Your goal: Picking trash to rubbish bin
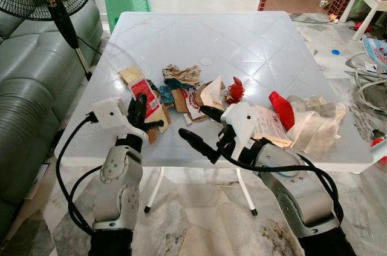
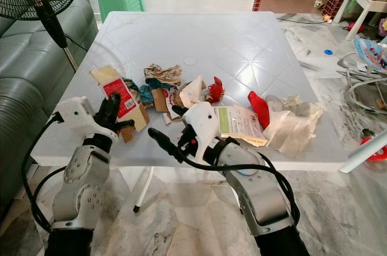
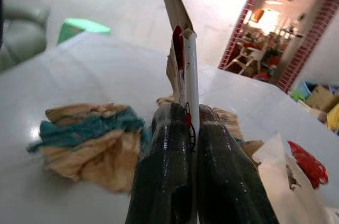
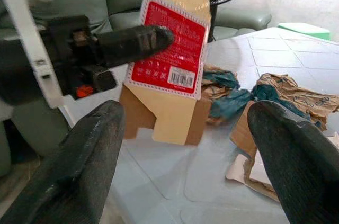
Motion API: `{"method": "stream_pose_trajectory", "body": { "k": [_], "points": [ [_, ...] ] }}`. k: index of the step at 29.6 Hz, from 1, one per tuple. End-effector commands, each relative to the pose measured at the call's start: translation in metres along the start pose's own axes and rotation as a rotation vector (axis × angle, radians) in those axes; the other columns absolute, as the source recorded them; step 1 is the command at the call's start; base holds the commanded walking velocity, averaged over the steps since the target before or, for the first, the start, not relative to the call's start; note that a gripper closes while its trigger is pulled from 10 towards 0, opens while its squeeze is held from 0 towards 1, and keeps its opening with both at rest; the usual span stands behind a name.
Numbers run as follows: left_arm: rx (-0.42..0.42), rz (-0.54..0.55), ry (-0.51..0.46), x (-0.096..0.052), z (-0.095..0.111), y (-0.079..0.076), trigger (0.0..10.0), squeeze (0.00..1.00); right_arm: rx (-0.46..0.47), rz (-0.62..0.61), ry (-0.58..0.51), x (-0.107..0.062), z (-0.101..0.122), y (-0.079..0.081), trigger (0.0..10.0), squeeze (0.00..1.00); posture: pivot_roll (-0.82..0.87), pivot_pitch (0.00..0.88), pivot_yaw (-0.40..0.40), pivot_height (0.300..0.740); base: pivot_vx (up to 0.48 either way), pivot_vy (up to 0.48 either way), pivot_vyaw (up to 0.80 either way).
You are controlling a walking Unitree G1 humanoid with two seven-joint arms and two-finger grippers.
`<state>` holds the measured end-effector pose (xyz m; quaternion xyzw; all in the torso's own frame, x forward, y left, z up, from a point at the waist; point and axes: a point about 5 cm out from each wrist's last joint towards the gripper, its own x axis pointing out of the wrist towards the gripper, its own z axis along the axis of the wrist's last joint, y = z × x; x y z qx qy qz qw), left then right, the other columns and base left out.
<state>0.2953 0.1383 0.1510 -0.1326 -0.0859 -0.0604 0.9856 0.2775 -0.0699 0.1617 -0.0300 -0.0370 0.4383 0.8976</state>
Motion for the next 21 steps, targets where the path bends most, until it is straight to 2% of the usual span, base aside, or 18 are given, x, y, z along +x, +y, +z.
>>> {"method": "stream_pose_trajectory", "body": {
  "k": [1,5,6,8,11,13,15,17,19,21],
  "points": [
    [0.044,-0.054,-0.031,-0.003,0.007,-0.006,0.0,0.00,-0.008,-0.012,-0.004,0.001,0.001,-0.002,10.0,0.00,0.01,0.030,-0.018,0.740,0.000,0.000,0.00],
    [0.144,-0.089,-0.090,-0.009,0.023,-0.005,0.0,0.00,-0.005,-0.047,0.001,0.000,-0.003,-0.006,10.0,0.00,0.02,0.035,-0.020,0.740,0.000,0.000,0.00],
    [0.234,-0.039,-0.120,-0.012,0.029,0.004,0.0,0.00,-0.008,-0.072,-0.001,0.001,-0.005,-0.008,10.0,0.00,0.03,0.039,-0.021,0.740,0.000,0.000,0.00],
    [0.319,0.037,-0.128,-0.015,0.029,0.016,0.0,0.00,-0.023,-0.100,-0.004,0.003,-0.006,-0.011,10.0,0.00,0.04,0.040,-0.021,0.740,0.000,0.000,0.00],
    [0.327,0.146,-0.092,-0.022,0.023,0.034,0.0,0.00,-0.091,-0.165,-0.015,0.007,-0.006,-0.018,10.0,0.00,0.05,0.045,-0.022,0.740,0.000,0.000,0.00],
    [0.344,0.170,-0.073,-0.027,0.020,0.040,0.0,0.00,-0.110,-0.211,-0.018,0.008,-0.007,-0.024,10.0,0.00,0.06,0.049,-0.025,0.740,0.000,0.000,0.00],
    [0.350,0.176,-0.067,-0.029,0.019,0.041,0.0,0.00,-0.115,-0.225,-0.020,0.008,-0.007,-0.026,10.0,0.00,0.06,0.051,-0.026,0.740,0.000,0.000,0.00],
    [0.375,0.168,-0.033,-0.040,0.012,0.043,0.0,0.00,-0.133,-0.308,-0.019,0.011,-0.008,-0.039,10.0,0.00,0.08,0.060,-0.027,0.740,0.000,0.000,0.00],
    [0.390,0.162,-0.017,-0.048,0.009,0.042,0.0,0.00,-0.143,-0.335,-0.022,0.011,-0.008,-0.044,10.0,0.00,0.09,0.067,-0.027,0.740,0.000,0.000,0.00],
    [0.409,0.144,0.021,-0.063,-0.001,0.038,0.0,0.00,-0.190,-0.398,-0.019,0.015,-0.012,-0.057,10.0,0.00,0.11,0.078,-0.026,0.740,0.000,0.000,0.00]
  ]
}}
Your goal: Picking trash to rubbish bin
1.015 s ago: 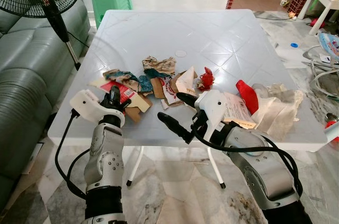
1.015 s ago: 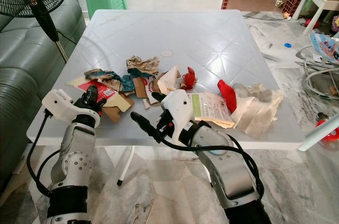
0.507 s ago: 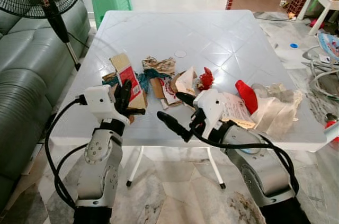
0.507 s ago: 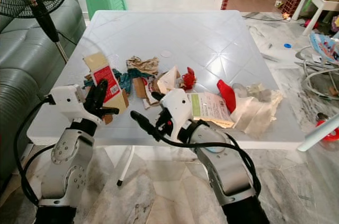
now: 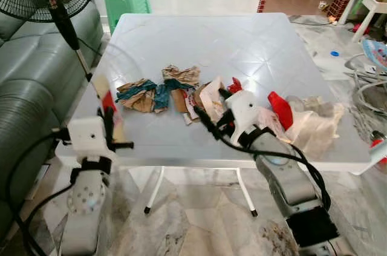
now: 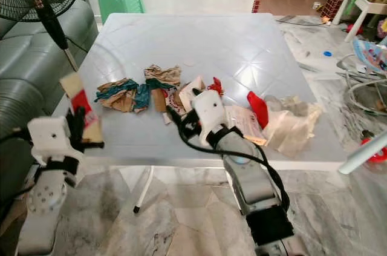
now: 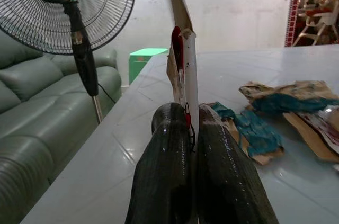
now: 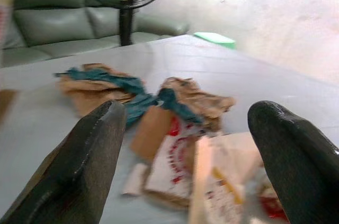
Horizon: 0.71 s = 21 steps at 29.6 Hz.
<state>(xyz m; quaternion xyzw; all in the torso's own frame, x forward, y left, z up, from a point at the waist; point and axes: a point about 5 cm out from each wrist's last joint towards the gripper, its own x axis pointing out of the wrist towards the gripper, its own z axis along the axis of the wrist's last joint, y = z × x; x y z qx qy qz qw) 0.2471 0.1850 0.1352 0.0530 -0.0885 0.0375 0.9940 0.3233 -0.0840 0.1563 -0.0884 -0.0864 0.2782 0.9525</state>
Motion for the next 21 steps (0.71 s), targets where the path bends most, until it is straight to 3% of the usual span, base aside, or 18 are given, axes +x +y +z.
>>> {"method": "stream_pose_trajectory", "body": {
  "k": [1,4,10,18,21],
  "points": [
    [0.022,-0.023,0.022,-0.009,-0.004,-0.004,0.0,0.00,-0.034,-0.061,0.004,0.002,-0.004,-0.012,10.0,0.00,0.11,0.078,-0.026,0.740,0.000,0.000,0.00],
    [0.024,-0.058,0.043,-0.021,-0.008,-0.011,0.0,0.00,-0.055,-0.106,0.036,0.007,-0.011,-0.021,10.0,0.00,0.12,0.086,-0.030,0.740,0.000,0.000,0.00],
    [-0.021,-0.110,0.060,-0.028,-0.008,-0.026,0.0,0.00,0.025,-0.154,0.132,0.024,-0.024,-0.032,10.0,0.00,0.13,0.100,-0.038,0.740,0.000,0.000,0.00],
    [-0.051,-0.138,0.063,-0.033,-0.004,-0.034,0.0,0.00,0.165,-0.110,0.197,0.041,-0.032,-0.021,10.0,0.00,0.15,0.124,-0.039,0.740,0.000,0.000,0.00],
    [-0.054,-0.144,0.067,-0.034,-0.004,-0.035,0.0,0.00,0.172,-0.085,0.225,0.046,-0.036,-0.011,10.0,0.00,0.15,0.128,-0.038,0.740,0.000,0.000,0.00]
  ]
}}
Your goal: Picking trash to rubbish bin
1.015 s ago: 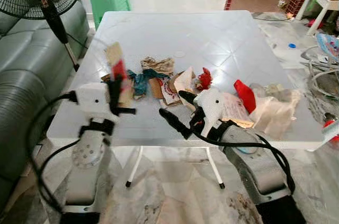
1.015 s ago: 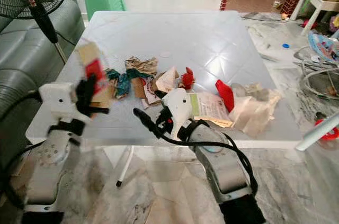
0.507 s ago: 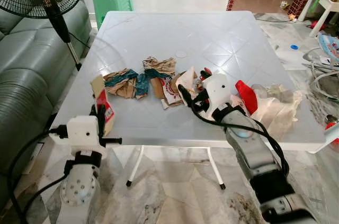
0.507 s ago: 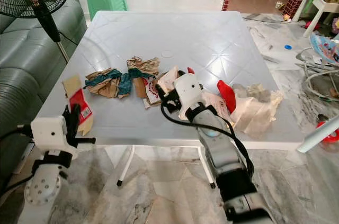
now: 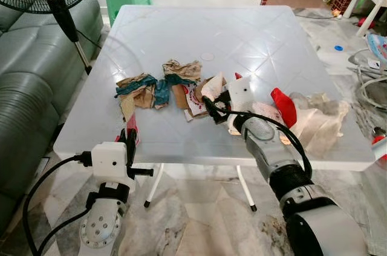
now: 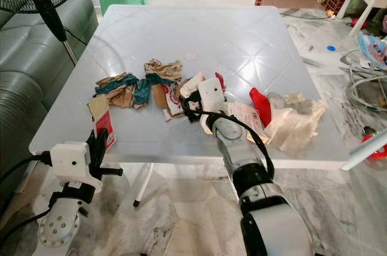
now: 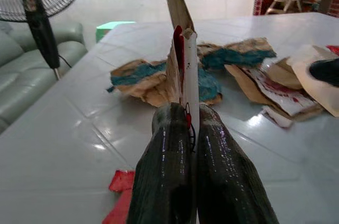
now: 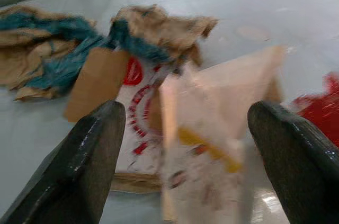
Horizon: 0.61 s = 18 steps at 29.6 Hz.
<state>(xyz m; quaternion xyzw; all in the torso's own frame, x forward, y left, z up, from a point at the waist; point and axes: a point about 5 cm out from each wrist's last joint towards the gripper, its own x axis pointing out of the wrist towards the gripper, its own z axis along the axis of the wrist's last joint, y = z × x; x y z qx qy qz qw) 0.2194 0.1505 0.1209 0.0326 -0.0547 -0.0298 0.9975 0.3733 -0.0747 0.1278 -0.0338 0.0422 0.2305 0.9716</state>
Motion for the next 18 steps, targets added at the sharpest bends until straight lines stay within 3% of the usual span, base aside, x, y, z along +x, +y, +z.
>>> {"method": "stream_pose_trajectory", "body": {
  "k": [1,5,6,7,8,9,18],
  "points": [
    [-0.004,-0.010,0.005,-0.002,0.002,-0.002,0.0,0.00,0.001,0.004,-0.002,0.002,0.002,0.001,10.0,0.00,0.15,0.128,-0.038,0.740,0.000,0.000,0.00],
    [-0.003,-0.013,0.007,-0.002,0.003,-0.001,0.0,0.00,0.000,0.023,0.021,0.005,-0.001,0.010,10.0,0.00,0.16,0.128,-0.038,0.740,0.000,0.000,0.00],
    [-0.003,-0.012,0.007,-0.001,0.003,-0.001,0.0,0.00,0.000,0.024,0.022,0.006,-0.002,0.010,8.2,0.00,0.16,0.128,-0.039,0.740,0.000,0.000,0.00],
    [-0.003,-0.011,0.006,-0.001,0.003,0.000,0.0,0.00,-0.002,0.020,0.026,0.005,-0.003,0.011,2.6,0.00,0.16,0.127,-0.039,0.740,0.000,0.000,0.00],
    [-0.003,-0.011,0.006,-0.001,0.003,0.000,0.0,0.00,-0.002,0.020,0.026,0.005,-0.003,0.011,2.6,0.00,0.16,0.127,-0.039,0.740,0.000,0.000,0.00],
    [-0.003,-0.011,0.005,0.001,0.003,0.000,0.0,0.00,0.005,0.016,0.032,0.005,-0.004,0.010,0.0,0.00,0.16,0.123,-0.039,0.740,0.000,0.000,0.00],
    [-0.004,-0.012,-0.003,0.005,0.005,0.000,0.0,0.00,-0.018,-0.023,0.057,0.004,-0.009,0.005,0.0,0.00,0.16,0.113,-0.039,0.740,0.000,0.000,0.00]
  ]
}}
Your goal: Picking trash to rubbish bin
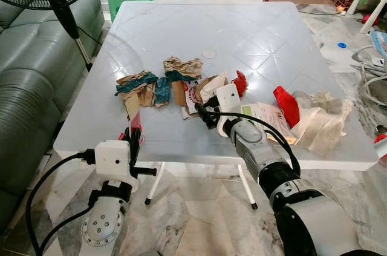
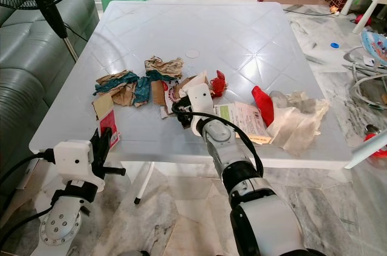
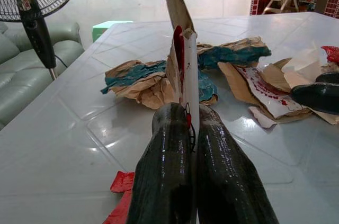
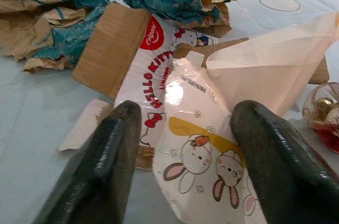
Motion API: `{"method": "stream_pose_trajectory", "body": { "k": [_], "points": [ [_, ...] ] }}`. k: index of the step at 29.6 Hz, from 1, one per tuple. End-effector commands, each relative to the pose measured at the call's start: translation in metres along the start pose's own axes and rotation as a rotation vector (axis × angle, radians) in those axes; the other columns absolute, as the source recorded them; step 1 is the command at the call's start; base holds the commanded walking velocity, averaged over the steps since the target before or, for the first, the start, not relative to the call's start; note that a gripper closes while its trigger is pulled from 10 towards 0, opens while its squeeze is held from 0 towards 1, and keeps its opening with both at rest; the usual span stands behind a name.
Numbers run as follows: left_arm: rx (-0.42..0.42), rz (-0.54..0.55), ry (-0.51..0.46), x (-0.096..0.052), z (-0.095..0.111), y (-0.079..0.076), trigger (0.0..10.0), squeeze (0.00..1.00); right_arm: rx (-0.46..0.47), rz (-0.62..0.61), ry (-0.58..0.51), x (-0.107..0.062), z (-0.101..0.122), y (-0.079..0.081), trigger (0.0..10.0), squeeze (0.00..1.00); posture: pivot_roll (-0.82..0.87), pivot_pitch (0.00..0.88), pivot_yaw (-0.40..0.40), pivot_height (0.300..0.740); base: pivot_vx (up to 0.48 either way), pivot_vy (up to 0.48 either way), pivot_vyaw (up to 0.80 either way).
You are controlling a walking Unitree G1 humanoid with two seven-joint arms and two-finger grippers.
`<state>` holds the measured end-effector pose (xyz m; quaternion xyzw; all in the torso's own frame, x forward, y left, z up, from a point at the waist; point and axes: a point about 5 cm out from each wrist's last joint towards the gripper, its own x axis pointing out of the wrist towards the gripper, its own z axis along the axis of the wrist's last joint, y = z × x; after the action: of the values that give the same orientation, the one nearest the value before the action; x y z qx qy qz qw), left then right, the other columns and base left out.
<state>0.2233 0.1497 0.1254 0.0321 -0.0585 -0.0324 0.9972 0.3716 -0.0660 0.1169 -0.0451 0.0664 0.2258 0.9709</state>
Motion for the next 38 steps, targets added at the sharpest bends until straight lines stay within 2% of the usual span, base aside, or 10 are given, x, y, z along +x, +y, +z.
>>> {"method": "stream_pose_trajectory", "body": {
  "k": [1,14,25,34,38],
  "points": [
    [-0.003,-0.006,0.003,0.001,0.001,0.000,0.0,0.00,-0.008,-0.018,0.004,0.000,0.001,-0.004,0.0,0.00,0.16,0.113,-0.039,0.740,0.000,0.000,0.00],
    [-0.003,0.000,-0.005,0.004,0.002,0.001,0.0,0.00,-0.006,-0.023,-0.007,0.001,0.004,-0.005,0.0,0.00,0.16,0.106,-0.041,0.740,0.000,0.000,0.00],
    [-0.009,0.000,-0.038,0.013,0.008,0.000,0.0,0.00,0.003,-0.038,-0.055,0.002,0.013,-0.008,0.0,0.00,0.14,0.095,-0.041,0.740,0.000,0.000,0.00],
    [0.009,0.027,-0.088,0.029,0.016,0.005,0.0,0.00,0.026,-0.046,-0.175,0.006,0.041,-0.013,0.0,0.00,0.13,0.049,-0.036,0.740,0.000,0.000,0.00],
    [0.012,0.033,-0.112,0.041,0.020,0.006,0.0,0.00,0.027,-0.056,-0.231,0.006,0.053,-0.018,0.0,0.00,0.11,0.015,-0.028,0.740,0.000,0.000,0.00]
  ]
}}
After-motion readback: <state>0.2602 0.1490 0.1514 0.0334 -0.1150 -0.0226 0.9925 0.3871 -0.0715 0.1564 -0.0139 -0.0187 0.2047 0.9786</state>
